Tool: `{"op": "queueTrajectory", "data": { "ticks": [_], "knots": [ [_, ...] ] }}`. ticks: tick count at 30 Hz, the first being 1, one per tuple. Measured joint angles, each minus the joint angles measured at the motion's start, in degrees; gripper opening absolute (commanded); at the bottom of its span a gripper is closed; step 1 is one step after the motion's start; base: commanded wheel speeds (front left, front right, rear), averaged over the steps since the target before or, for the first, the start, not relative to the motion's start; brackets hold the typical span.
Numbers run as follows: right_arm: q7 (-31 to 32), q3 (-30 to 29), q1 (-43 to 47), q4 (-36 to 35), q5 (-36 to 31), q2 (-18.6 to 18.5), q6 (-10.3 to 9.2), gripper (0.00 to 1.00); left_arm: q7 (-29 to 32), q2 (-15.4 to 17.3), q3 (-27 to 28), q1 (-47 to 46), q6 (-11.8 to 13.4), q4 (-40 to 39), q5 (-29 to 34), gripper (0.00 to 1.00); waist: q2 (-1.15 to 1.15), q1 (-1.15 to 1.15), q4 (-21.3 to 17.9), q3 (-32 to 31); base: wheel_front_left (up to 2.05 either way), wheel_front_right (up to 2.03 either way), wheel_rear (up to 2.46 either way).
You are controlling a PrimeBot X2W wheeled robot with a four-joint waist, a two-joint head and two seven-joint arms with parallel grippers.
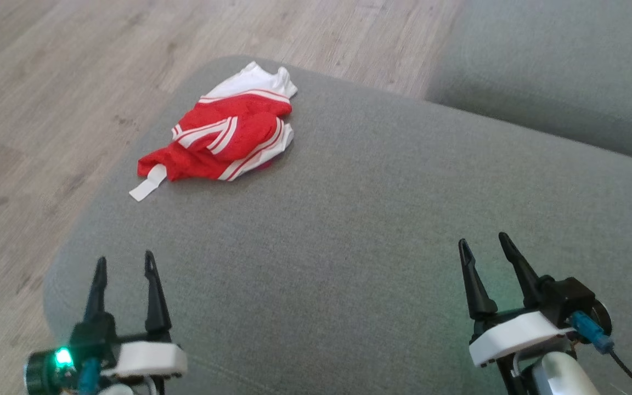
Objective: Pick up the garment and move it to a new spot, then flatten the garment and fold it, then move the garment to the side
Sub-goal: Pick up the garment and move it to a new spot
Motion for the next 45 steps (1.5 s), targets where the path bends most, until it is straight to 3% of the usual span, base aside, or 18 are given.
{"op": "queueTrajectory", "data": {
  "ticks": [5, 10, 15, 19, 25, 32, 34, 35, 41, 45],
  "knots": [
    [0.00, -0.08, -1.06, -1.32, -1.72, -0.79, 0.00, 1.00, 0.00, 1.14, 2.22, -6.26, -1.51, -1.22, 0.16, 1.00, 0.00, 0.00, -0.21, 3.86, 0.00, 0.00, 0.00],
    [0.00, 0.18, -5.81, -3.16, -2.81, -5.50, 0.00, 1.00, -0.01, 3.12, 3.31, -20.09, -4.13, 1.22, 0.68, 1.00, 0.00, 0.02, -1.58, 9.91, 0.00, 0.00, 0.00],
    [-0.01, 0.23, -9.16, -5.58, -3.63, -10.32, 0.00, 1.00, 0.48, 3.89, 2.69, -34.78, -7.47, 15.37, 0.87, 1.00, 0.00, 0.03, -3.08, 16.89, 0.00, 0.00, 0.00],
    [-0.01, 0.96, -12.01, -7.10, -3.60, -13.05, 0.00, 1.00, 4.98, 4.91, 2.88, -47.64, -9.01, 28.29, -0.43, 1.00, 0.00, 0.04, -4.47, 22.40, 0.00, 0.00, 0.00],
    [-0.33, 1.88, -15.17, -9.73, -3.60, -14.40, 0.00, 1.00, 9.36, 6.49, 2.87, -56.45, -10.61, 41.54, -1.45, 1.00, 0.00, 0.02, -6.97, 27.84, 0.00, 0.00, 0.00],
    [-0.85, 1.82, -17.42, -12.62, -3.60, -14.72, 0.00, 1.00, 13.18, 6.51, 2.57, -58.91, -12.60, 53.12, -3.44, 0.96, 0.00, 0.00, -10.47, 32.16, 0.00, 0.00, 0.00],
    [-0.98, 1.79, -17.62, -13.05, -3.60, -14.67, 0.00, 1.00, 13.27, 6.97, 2.43, -60.30, -13.03, 53.94, -3.63, 0.13, 0.00, 0.00, -11.02, 32.64, 0.00, 0.00, 0.00],
    [-1.09, 1.78, -17.75, -13.04, -3.60, -14.61, 0.00, 1.00, 12.56, 6.98, 2.37, -60.56, -13.04, 54.08, -3.64, 0.00, 0.00, 0.00, -11.14, 32.66, 0.00, 0.00, 0.00],
    [-0.98, 1.77, -17.74, -10.05, -3.60, -13.84, 0.00, 1.00, 5.72, 7.57, 0.34, -60.68, -13.11, 55.24, -2.79, 0.00, 0.00, 0.02, -10.94, 29.64, 0.00, 0.00, 0.00],
    [-0.66, 2.87, -15.00, -7.53, -3.28, -10.50, 0.00, 1.00, 2.31, 9.82, -1.93, -62.44, -13.12, 54.19, -0.80, 0.00, 0.00, 0.01, -11.44, 24.16, 0.00, 0.00, 0.00]
  ]
}}
